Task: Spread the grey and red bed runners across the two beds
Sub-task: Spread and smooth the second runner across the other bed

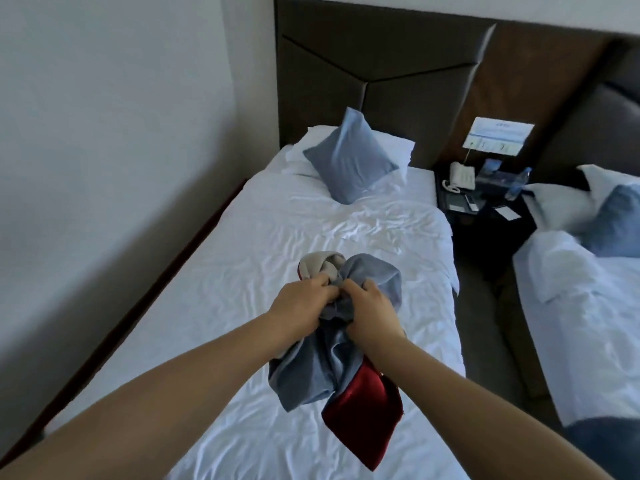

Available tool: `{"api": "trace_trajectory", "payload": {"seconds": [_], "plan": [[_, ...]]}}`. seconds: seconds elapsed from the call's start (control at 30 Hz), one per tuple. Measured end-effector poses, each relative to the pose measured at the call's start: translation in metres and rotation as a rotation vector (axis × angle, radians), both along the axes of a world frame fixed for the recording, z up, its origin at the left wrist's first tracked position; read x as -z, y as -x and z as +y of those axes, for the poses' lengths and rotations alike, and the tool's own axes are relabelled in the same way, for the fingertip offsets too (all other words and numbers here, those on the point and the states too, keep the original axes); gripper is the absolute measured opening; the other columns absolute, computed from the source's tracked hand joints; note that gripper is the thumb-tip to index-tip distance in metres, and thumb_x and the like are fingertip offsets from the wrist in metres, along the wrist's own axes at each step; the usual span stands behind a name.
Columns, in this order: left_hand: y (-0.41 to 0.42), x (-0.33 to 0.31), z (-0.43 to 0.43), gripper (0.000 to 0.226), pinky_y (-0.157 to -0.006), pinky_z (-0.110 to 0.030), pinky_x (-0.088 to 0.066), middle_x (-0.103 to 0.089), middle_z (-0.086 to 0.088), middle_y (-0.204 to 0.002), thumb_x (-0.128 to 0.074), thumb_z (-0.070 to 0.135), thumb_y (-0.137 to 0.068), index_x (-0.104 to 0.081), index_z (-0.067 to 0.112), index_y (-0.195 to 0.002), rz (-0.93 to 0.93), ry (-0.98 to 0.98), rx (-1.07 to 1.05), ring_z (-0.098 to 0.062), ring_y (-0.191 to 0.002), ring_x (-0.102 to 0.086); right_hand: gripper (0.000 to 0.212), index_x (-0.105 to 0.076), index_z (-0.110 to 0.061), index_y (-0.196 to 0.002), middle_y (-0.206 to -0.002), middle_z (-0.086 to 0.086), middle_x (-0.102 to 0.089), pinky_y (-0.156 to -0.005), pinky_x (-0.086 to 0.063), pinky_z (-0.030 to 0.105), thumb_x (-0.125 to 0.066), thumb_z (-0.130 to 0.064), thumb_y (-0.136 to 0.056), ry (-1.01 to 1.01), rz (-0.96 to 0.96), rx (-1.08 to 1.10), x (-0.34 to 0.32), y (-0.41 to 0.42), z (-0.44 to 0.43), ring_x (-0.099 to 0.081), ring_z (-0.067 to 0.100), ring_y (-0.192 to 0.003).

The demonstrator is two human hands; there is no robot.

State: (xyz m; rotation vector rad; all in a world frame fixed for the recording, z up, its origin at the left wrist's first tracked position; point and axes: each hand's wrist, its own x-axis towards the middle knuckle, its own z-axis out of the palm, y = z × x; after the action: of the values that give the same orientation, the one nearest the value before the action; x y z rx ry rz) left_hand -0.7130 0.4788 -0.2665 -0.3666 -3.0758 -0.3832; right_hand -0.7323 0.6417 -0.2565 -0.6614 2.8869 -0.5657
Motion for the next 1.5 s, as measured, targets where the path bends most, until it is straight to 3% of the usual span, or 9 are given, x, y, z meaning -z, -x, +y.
{"api": "trace_trajectory", "payload": {"seconds": [0.1,0.3,0.47,0.6,0.83,1.07,1.2,1.33,1.5], "plan": [[0.018,0.003,-0.003,0.026,-0.054,-0.030,-0.022,-0.034,0.014,-0.097,-0.062,0.020,-0.088,-0.061,0.029,-0.113,-0.027,-0.008,0.026,-0.022,-0.079,-0.053,0.041,-0.056,-0.024,-0.115,-0.102,0.000,-0.042,-0.051,-0.026,0.021,-0.062,-0.006,-0.080,0.058,-0.023,0.053,0.005,0.012,0.000,-0.046,0.020,-0.074],[0.037,0.002,-0.019,0.032,-0.063,-0.031,-0.035,-0.054,0.011,-0.116,-0.060,0.020,-0.087,-0.059,0.033,-0.116,-0.123,0.015,0.156,-0.026,-0.090,-0.060,0.037,-0.057,-0.023,-0.111,-0.114,0.006,-0.054,-0.076,-0.050,0.034,-0.059,-0.003,-0.080,0.126,-0.136,0.185,0.007,0.006,-0.014,-0.059,0.027,-0.097],[0.058,-0.002,-0.037,0.051,-0.065,-0.031,-0.036,-0.054,0.010,-0.124,-0.063,0.014,-0.084,-0.056,0.035,-0.130,-0.153,0.086,0.238,-0.025,-0.093,-0.059,0.032,-0.060,-0.017,-0.115,-0.116,0.008,-0.064,-0.085,-0.052,0.037,-0.060,-0.010,-0.084,0.124,-0.172,0.248,0.003,0.016,-0.033,-0.061,0.027,-0.105],[0.068,0.022,-0.053,0.043,-0.060,-0.026,-0.033,-0.052,0.010,-0.115,-0.067,0.011,-0.082,-0.059,0.030,-0.120,-0.289,0.090,0.322,-0.019,-0.094,-0.058,0.033,-0.061,-0.015,-0.122,-0.123,0.006,-0.064,-0.093,-0.051,0.039,-0.060,-0.012,-0.090,0.041,-0.261,0.239,0.025,0.018,-0.050,-0.060,0.026,-0.112],[0.068,0.124,-0.072,0.065,-0.082,-0.038,-0.055,-0.041,0.018,-0.142,-0.070,0.009,-0.076,-0.054,0.040,-0.132,-0.501,-0.064,0.305,-0.016,-0.107,-0.058,0.043,-0.059,-0.023,-0.132,-0.121,0.004,-0.066,-0.080,-0.042,0.027,-0.057,-0.012,-0.091,0.002,-0.414,0.287,0.120,0.017,-0.067,-0.060,0.022,-0.113],[0.068,0.268,-0.078,0.043,-0.064,-0.025,-0.037,-0.048,0.004,-0.135,-0.074,0.015,-0.077,-0.056,0.027,-0.114,-0.664,-0.056,0.321,-0.018,-0.094,-0.056,0.039,-0.056,-0.027,-0.128,-0.115,0.003,-0.067,-0.075,-0.046,0.029,-0.062,-0.019,-0.090,-0.047,-0.592,0.259,0.265,0.020,-0.072,-0.060,0.019,-0.099],[0.069,0.344,-0.075,0.044,-0.063,-0.035,-0.037,-0.054,-0.004,-0.121,-0.072,0.013,-0.080,-0.054,0.025,-0.119,-0.587,0.007,0.338,-0.031,-0.092,-0.062,0.037,-0.056,-0.022,-0.121,-0.113,0.006,-0.067,-0.084,-0.053,0.040,-0.062,-0.013,-0.086,-0.037,-0.591,0.260,0.338,0.025,-0.070,-0.062,0.026,-0.105],[0.060,0.394,-0.070,0.050,-0.058,-0.037,-0.032,-0.054,-0.002,-0.123,-0.069,0.013,-0.084,-0.055,0.024,-0.131,-0.499,0.072,0.375,-0.034,-0.091,-0.063,0.044,-0.054,-0.023,-0.119,-0.117,0.010,-0.062,-0.077,-0.042,0.031,-0.062,-0.008,-0.079,-0.018,-0.605,0.281,0.390,0.021,-0.065,-0.058,0.028,-0.105],[0.047,0.437,-0.060,0.032,-0.059,-0.039,-0.034,-0.051,-0.005,-0.124,-0.060,0.020,-0.093,-0.056,0.021,-0.125,-0.442,0.102,0.248,-0.036,-0.091,-0.064,0.044,-0.053,-0.026,-0.117,-0.119,0.011,-0.056,-0.076,-0.036,0.029,-0.062,-0.007,-0.078,-0.010,-0.560,0.306,0.440,0.014,-0.062,-0.056,0.030,-0.102]]}}
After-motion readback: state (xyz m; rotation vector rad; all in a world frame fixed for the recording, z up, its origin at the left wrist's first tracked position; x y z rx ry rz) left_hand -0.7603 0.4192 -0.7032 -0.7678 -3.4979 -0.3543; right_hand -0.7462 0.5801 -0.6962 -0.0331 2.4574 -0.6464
